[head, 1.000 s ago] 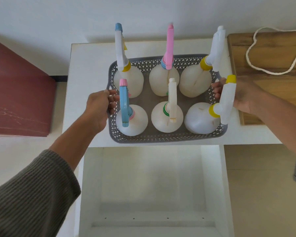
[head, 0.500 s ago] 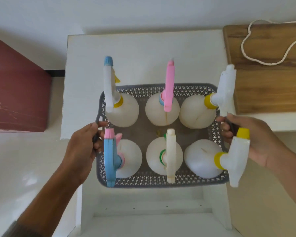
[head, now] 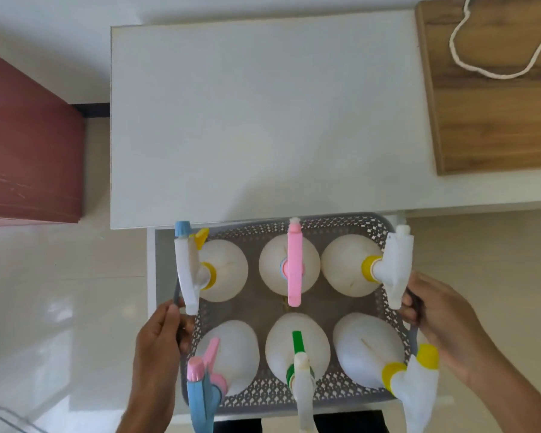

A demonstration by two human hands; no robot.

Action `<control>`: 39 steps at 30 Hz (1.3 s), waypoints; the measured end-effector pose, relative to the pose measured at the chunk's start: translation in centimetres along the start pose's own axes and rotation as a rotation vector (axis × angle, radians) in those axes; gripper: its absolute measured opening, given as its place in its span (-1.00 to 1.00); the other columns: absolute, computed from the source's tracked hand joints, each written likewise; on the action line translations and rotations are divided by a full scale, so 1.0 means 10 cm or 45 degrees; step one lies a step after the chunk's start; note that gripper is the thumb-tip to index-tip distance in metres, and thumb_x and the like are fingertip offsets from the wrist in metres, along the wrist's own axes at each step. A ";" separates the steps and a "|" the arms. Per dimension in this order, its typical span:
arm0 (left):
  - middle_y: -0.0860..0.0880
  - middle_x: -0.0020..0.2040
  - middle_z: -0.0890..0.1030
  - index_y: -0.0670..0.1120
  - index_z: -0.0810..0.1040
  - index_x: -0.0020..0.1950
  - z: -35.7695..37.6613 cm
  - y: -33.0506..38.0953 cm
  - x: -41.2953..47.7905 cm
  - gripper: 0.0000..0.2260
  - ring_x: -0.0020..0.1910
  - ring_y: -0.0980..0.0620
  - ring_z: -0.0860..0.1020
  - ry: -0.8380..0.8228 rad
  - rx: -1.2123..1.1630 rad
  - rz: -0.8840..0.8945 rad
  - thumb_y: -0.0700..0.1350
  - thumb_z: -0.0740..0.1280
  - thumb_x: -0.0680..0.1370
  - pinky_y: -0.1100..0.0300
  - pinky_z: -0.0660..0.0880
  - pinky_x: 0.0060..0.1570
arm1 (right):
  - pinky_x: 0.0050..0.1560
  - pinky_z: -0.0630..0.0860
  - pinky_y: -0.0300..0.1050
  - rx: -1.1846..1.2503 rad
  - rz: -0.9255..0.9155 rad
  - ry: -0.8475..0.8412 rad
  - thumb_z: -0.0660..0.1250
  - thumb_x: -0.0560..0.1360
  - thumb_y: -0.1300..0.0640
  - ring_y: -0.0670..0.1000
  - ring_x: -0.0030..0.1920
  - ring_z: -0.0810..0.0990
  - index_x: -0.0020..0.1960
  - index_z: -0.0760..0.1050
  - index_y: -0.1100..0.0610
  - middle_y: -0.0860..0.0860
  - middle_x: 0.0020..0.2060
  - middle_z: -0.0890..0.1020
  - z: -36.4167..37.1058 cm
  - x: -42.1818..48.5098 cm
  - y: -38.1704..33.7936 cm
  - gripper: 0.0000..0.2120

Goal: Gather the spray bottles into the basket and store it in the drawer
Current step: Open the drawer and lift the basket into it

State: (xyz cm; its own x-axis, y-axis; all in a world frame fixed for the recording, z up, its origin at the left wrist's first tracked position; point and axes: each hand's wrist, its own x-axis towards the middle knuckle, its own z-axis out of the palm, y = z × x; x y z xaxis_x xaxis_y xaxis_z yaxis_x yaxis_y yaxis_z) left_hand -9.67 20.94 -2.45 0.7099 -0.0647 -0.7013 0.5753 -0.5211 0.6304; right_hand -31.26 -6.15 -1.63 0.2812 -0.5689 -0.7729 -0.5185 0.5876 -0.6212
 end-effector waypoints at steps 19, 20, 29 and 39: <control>-0.13 -0.28 0.61 -0.17 0.53 -0.10 0.11 -0.89 0.88 -0.71 -0.27 -0.06 0.55 -0.129 0.276 -0.051 -0.13 0.09 0.70 0.17 0.52 -0.21 | -0.34 0.27 -0.23 -0.049 0.086 0.179 0.09 0.70 0.15 -0.08 -0.42 0.29 -0.14 0.55 0.15 -0.01 -0.40 0.34 0.43 0.64 1.06 -0.66; -0.10 -0.30 0.61 -0.15 0.53 -0.10 0.13 -0.92 0.96 -0.71 -0.27 -0.05 0.56 -0.138 0.266 -0.066 -0.15 0.09 0.70 0.19 0.52 -0.22 | -0.34 0.27 -0.23 -0.037 0.091 0.188 0.09 0.69 0.16 -0.08 -0.42 0.29 -0.14 0.55 0.15 -0.01 -0.41 0.34 0.45 0.71 1.11 -0.66; -0.18 -0.21 0.61 -0.11 0.54 -0.04 0.35 -1.13 1.52 -0.74 -0.23 -0.08 0.56 -0.191 0.171 -0.129 -0.19 0.08 0.70 0.10 0.53 -0.10 | -0.38 0.27 -0.27 -0.084 0.103 0.251 0.10 0.66 0.19 -0.13 -0.45 0.31 -0.33 0.43 0.02 -0.11 -0.46 0.41 0.63 1.26 1.34 -0.60; -0.16 -0.24 0.63 -0.08 0.54 -0.09 0.53 -1.36 1.80 -0.72 -0.22 -0.08 0.60 -0.191 0.170 -0.199 -0.23 0.09 0.69 0.10 0.57 -0.09 | -0.35 0.22 -0.21 -0.151 0.085 0.280 0.11 0.63 0.20 -0.08 -0.41 0.29 -0.59 0.45 -0.09 -0.09 -0.46 0.38 0.66 1.60 1.59 -0.38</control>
State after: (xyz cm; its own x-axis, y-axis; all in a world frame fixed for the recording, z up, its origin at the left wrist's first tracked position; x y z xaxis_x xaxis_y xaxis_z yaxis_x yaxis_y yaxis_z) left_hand -6.82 22.34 -25.41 0.5423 -0.0949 -0.8348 0.6075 -0.6421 0.4676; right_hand -29.72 -2.10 -24.71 0.0673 -0.6502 -0.7568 -0.6245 0.5641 -0.5402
